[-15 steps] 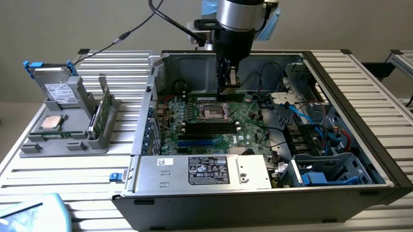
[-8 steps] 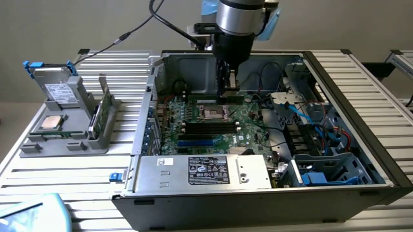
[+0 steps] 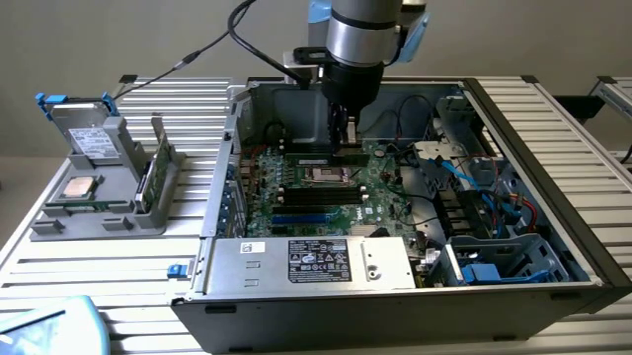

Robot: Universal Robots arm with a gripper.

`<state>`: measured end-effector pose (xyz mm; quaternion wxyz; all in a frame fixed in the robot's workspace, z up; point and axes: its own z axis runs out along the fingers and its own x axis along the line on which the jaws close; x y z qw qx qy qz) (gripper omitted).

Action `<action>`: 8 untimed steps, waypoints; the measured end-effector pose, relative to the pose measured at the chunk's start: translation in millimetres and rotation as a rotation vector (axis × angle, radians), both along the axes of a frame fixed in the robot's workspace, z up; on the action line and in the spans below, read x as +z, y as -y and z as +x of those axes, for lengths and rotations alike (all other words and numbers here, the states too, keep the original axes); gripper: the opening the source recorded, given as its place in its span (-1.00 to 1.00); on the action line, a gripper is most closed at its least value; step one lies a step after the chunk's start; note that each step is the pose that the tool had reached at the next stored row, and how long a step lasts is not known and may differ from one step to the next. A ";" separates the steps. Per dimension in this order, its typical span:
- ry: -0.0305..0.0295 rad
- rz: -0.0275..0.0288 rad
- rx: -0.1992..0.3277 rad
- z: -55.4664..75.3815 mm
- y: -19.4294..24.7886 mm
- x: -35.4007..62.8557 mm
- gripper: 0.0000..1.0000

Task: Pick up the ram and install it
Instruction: 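Insert the ram into the slot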

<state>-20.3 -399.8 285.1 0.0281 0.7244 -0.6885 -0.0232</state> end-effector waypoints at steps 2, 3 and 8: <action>0.0000 0.0001 0.000 -0.1 0.0 -3.6 -0.73; 0.0000 -0.0001 0.000 -0.2 0.0 -5.3 -0.73; 0.0000 0.0000 0.000 -0.4 0.0 -14.6 -0.73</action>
